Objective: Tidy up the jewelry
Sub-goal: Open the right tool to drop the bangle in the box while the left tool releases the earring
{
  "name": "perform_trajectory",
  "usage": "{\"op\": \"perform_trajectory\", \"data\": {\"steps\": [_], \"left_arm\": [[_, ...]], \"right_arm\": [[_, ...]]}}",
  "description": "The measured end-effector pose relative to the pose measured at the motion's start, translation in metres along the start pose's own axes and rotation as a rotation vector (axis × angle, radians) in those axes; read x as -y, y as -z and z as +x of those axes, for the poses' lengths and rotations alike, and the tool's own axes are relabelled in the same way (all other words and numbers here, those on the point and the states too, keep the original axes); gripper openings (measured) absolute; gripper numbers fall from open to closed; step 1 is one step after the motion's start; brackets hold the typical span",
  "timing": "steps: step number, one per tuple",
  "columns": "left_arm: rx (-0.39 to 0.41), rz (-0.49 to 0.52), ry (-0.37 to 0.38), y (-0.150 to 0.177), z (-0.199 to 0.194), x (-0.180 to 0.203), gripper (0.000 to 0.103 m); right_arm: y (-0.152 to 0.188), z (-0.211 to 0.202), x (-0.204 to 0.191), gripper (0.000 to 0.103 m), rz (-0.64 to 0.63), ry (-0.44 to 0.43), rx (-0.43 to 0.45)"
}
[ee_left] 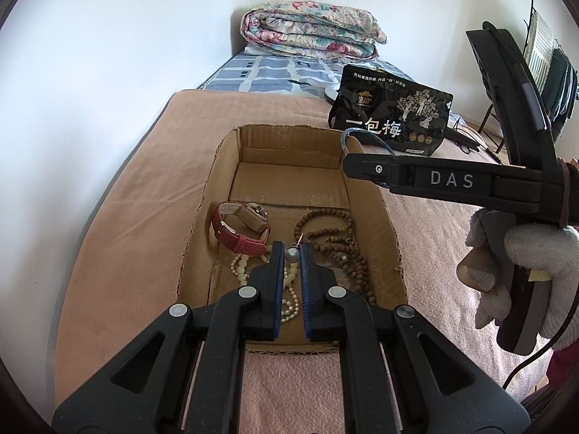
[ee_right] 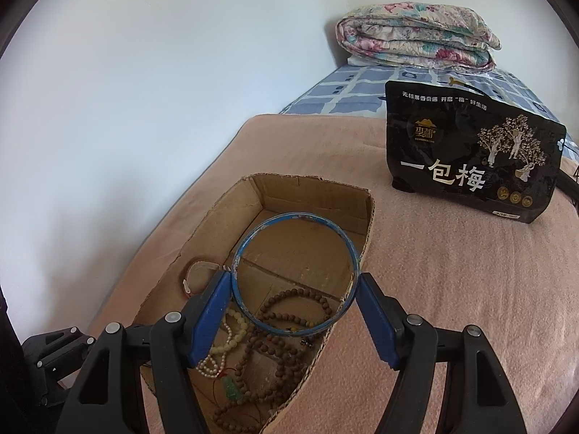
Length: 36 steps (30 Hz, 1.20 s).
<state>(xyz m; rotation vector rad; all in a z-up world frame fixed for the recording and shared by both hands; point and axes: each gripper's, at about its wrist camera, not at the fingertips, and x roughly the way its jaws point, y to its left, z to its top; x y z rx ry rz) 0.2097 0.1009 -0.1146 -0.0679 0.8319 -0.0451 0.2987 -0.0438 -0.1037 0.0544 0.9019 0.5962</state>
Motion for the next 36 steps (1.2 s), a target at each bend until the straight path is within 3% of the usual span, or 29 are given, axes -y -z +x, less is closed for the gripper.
{"op": "perform_trajectory", "data": {"steps": [9,10,11,13,36], "left_arm": [[-0.010,0.004,-0.012,-0.001,0.003,-0.001,0.007],[-0.014,0.005,-0.015,-0.001,0.004,-0.001,0.012],[-0.017,0.003,-0.015,-0.001,0.004,-0.001,0.024],[-0.012,-0.004,-0.015,-0.001,0.003,-0.002,0.030],[0.061,0.005,-0.024,-0.004,-0.046,0.019,0.030]], "right_arm": [[-0.003,0.008,-0.004,0.077,-0.009,0.008,-0.007],[-0.003,0.008,-0.004,0.077,-0.011,0.009,-0.006],[-0.003,0.007,-0.005,0.077,-0.015,0.012,-0.004],[-0.003,0.006,-0.006,0.077,-0.021,0.020,-0.003],[0.003,-0.065,-0.012,0.077,-0.070,0.069,0.098]]}}
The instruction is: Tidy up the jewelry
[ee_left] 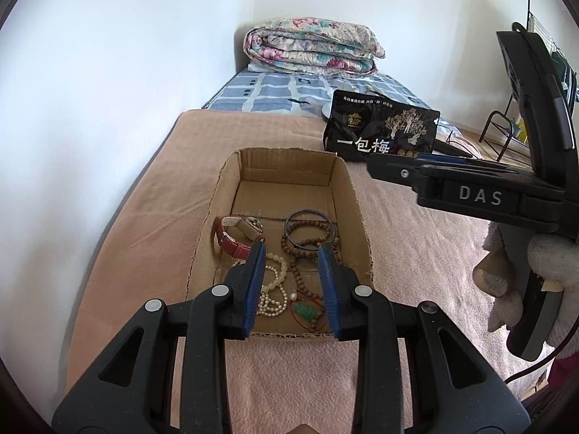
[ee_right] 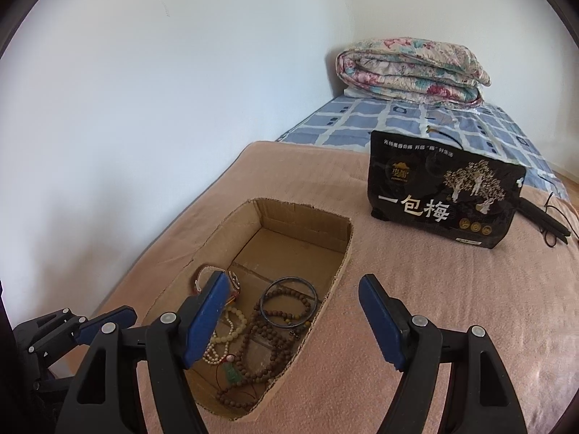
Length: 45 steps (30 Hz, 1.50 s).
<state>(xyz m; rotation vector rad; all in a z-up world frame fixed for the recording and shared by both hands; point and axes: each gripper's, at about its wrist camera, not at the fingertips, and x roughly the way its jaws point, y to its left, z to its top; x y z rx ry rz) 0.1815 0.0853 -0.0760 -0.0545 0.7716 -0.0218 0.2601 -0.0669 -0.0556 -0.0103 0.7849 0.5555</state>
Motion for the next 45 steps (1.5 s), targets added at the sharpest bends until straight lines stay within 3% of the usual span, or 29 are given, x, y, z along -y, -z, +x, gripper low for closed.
{"op": "perform_trajectory", "data": {"steps": [18,20,23,25,28,31,35,41,45], "left_arm": [[0.092,0.081,0.007,-0.001,-0.062,0.045,0.031],[0.097,0.088,0.008,0.000,-0.066,0.050,0.044],[0.102,0.094,0.004,0.003,-0.070,0.054,0.046],[0.104,0.095,0.003,0.004,-0.072,0.055,0.050],[0.121,0.079,-0.004,0.003,-0.077,0.053,0.066],[0.138,0.066,-0.007,0.002,-0.082,0.051,0.068],[0.178,0.070,-0.022,0.000,-0.091,0.052,0.084],[0.213,0.096,-0.044,0.000,-0.098,0.058,0.098],[0.222,0.100,-0.057,-0.001,-0.100,0.061,0.099]], "right_arm": [[0.021,-0.095,0.025,0.085,-0.004,0.075,0.091],[0.026,-0.106,0.028,0.085,0.003,0.081,0.100],[0.033,-0.119,0.033,0.086,0.013,0.092,0.111],[0.037,-0.127,0.036,0.095,0.022,0.104,0.121],[0.043,-0.138,0.041,0.096,0.041,0.118,0.140],[0.047,-0.148,0.046,0.098,0.056,0.131,0.151],[0.054,-0.155,0.047,0.103,0.064,0.160,0.163],[0.059,-0.160,0.047,0.103,0.046,0.185,0.168],[0.061,-0.159,0.050,0.103,0.040,0.200,0.166]]}}
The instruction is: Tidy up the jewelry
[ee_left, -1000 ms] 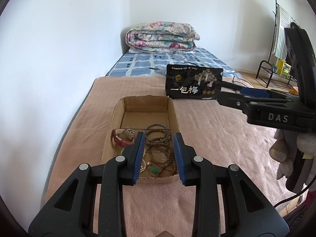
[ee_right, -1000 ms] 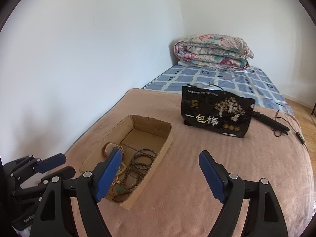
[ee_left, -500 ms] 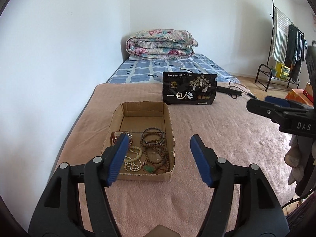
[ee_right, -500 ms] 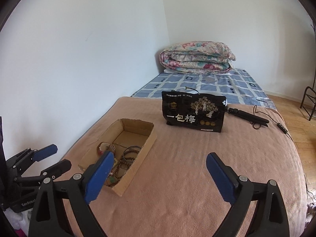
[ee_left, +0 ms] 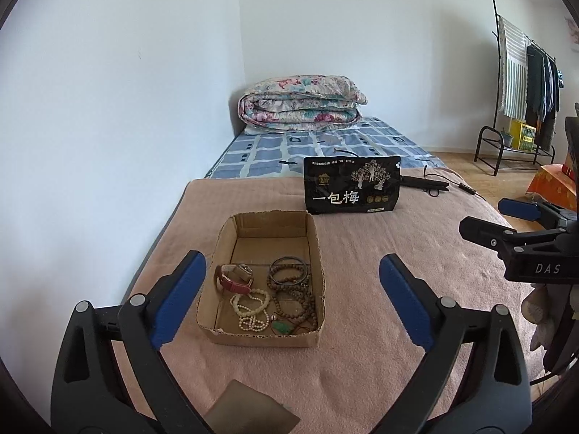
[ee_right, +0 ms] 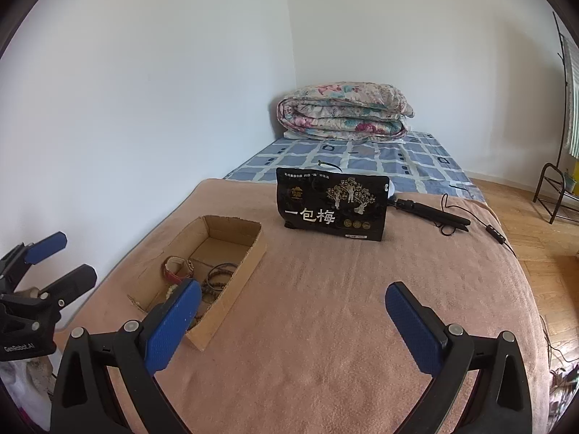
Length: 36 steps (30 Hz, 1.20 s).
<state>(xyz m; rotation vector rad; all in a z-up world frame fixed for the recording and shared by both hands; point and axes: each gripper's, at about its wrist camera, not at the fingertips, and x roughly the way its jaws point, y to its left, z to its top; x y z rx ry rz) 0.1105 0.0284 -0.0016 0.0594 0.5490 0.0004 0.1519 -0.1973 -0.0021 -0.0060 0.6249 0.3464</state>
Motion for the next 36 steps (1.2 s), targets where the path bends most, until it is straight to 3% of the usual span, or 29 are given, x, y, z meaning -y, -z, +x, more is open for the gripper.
{"op": "perform_trajectory", "data": {"steps": [36], "left_arm": [[-0.008,0.000,0.002,-0.0017,0.0002,0.0083,0.103]], "right_arm": [[0.0066,0.0015,0.0056,0.103,0.009,0.025,-0.012]]}}
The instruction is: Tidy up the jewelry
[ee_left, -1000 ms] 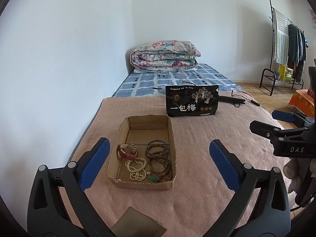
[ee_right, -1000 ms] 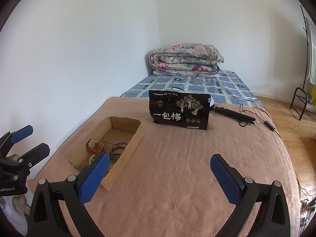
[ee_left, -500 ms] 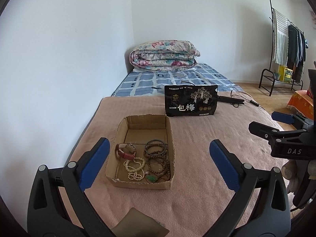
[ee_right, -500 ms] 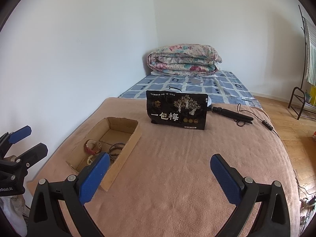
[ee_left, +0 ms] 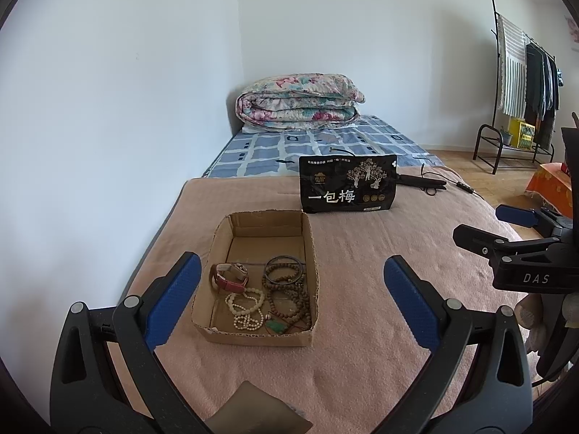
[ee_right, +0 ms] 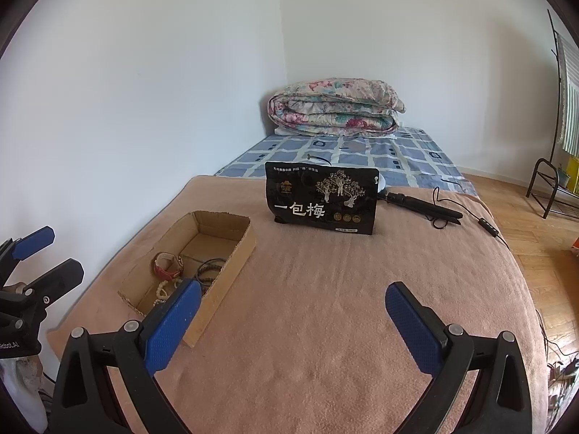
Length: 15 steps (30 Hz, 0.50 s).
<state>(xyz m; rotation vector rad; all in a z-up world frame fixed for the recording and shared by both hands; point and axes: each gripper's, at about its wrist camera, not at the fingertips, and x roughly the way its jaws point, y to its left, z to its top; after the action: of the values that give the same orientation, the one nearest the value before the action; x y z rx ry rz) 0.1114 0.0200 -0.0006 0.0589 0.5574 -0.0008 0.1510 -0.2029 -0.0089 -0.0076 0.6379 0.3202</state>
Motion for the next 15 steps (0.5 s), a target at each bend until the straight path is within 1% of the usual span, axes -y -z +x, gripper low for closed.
{"op": "perform_trajectory", "data": {"steps": [15], "left_arm": [[0.002,-0.003,-0.001,0.0002,-0.0005,0.0003,0.103]], "right_arm": [[0.0022,0.0001,0.0012,0.103,-0.001,0.001,-0.003]]}}
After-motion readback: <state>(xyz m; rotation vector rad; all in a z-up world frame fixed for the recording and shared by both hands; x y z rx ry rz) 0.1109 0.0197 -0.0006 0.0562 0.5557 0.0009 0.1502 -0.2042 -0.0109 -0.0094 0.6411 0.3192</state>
